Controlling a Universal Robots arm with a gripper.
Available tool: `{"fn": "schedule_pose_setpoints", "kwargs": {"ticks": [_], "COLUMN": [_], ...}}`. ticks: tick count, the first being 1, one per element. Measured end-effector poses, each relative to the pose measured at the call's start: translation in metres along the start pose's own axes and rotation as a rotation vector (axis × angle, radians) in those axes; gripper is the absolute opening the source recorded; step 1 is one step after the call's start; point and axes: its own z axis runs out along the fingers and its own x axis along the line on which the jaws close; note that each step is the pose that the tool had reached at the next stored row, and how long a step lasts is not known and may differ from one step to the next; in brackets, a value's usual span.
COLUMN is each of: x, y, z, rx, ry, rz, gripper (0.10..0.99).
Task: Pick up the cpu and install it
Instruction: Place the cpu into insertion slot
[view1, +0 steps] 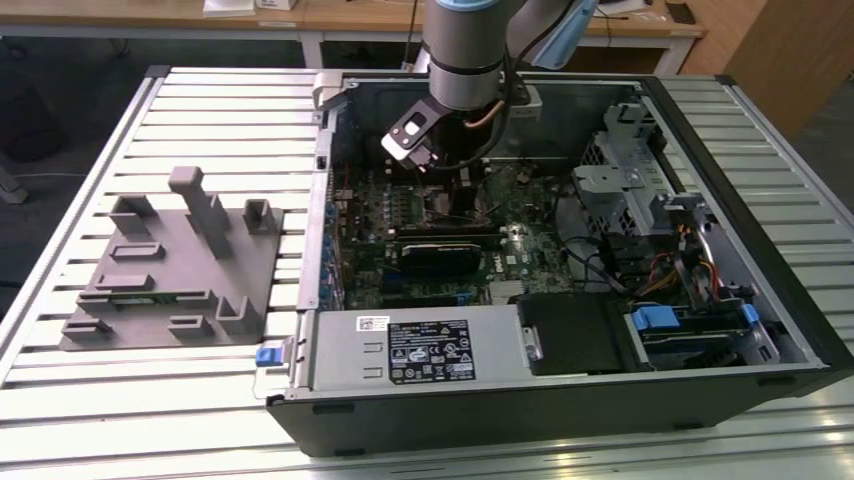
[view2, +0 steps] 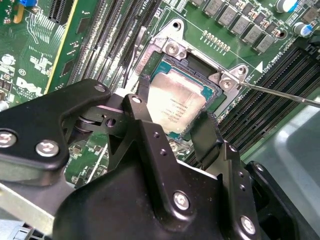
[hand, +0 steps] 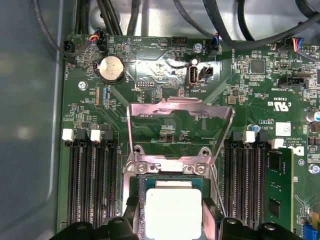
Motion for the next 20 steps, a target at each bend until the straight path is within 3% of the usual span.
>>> {"fn": "schedule_pose_setpoints", "kwargs": {"ticks": [14, 20], "x": [0.0005, 0.0004], "y": [0.0, 0.0001], "z": [0.0006, -0.001], "rx": [0.0, 0.0], "ry": [0.0068, -0.0018], "rz": [0.003, 0.002], "gripper": [0.608, 0.608]}}
